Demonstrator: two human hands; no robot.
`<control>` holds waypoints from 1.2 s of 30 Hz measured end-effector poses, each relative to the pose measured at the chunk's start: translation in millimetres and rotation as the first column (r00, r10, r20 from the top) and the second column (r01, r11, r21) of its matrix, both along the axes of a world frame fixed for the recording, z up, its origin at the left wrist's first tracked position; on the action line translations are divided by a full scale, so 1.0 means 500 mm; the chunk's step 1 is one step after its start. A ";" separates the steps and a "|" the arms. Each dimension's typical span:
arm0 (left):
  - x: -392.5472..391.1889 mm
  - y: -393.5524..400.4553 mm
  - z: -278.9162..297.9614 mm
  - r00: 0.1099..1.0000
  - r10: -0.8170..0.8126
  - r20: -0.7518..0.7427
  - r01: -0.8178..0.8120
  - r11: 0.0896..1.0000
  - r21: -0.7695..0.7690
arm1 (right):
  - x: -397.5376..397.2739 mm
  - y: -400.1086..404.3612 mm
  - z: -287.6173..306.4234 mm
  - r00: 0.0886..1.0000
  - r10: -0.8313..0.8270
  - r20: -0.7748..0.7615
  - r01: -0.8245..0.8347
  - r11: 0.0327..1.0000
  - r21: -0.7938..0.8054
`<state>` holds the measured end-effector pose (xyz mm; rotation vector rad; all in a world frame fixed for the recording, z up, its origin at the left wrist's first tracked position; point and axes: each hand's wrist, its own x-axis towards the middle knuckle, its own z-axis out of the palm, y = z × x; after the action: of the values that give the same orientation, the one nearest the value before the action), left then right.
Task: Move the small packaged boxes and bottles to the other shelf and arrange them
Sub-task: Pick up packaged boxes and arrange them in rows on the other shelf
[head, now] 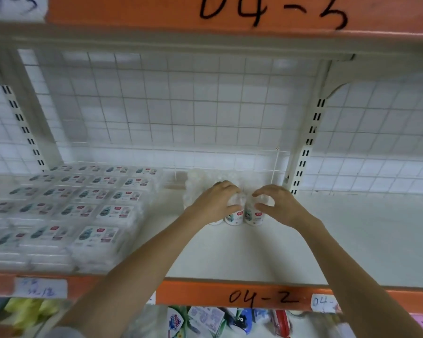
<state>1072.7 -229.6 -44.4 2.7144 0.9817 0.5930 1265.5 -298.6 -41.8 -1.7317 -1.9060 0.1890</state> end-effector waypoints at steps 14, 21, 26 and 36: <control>-0.458 -0.106 0.045 0.848 0.412 0.333 -0.444 0.896 0.023 | -0.337 0.003 -0.023 0.850 0.437 -0.293 -0.431 0.898 0.090; -0.636 -0.189 -0.083 0.698 0.618 0.362 -0.667 0.745 0.012 | -0.523 -0.063 -0.103 0.777 0.430 -0.460 -0.466 0.884 0.039; -0.679 -0.157 -0.093 0.711 0.611 0.349 -0.607 0.783 -0.136 | -0.605 -0.070 -0.098 0.839 0.274 -0.470 -0.313 0.950 -0.004; -0.717 -0.121 -0.088 0.876 0.416 0.246 -0.403 0.909 -0.100 | -0.703 -0.085 -0.075 0.743 -0.168 -0.648 0.102 0.985 -0.139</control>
<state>714.0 -290.1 -88.6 2.3092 1.4832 0.9607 914.0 -341.1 -79.2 -1.5623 -1.2548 0.7444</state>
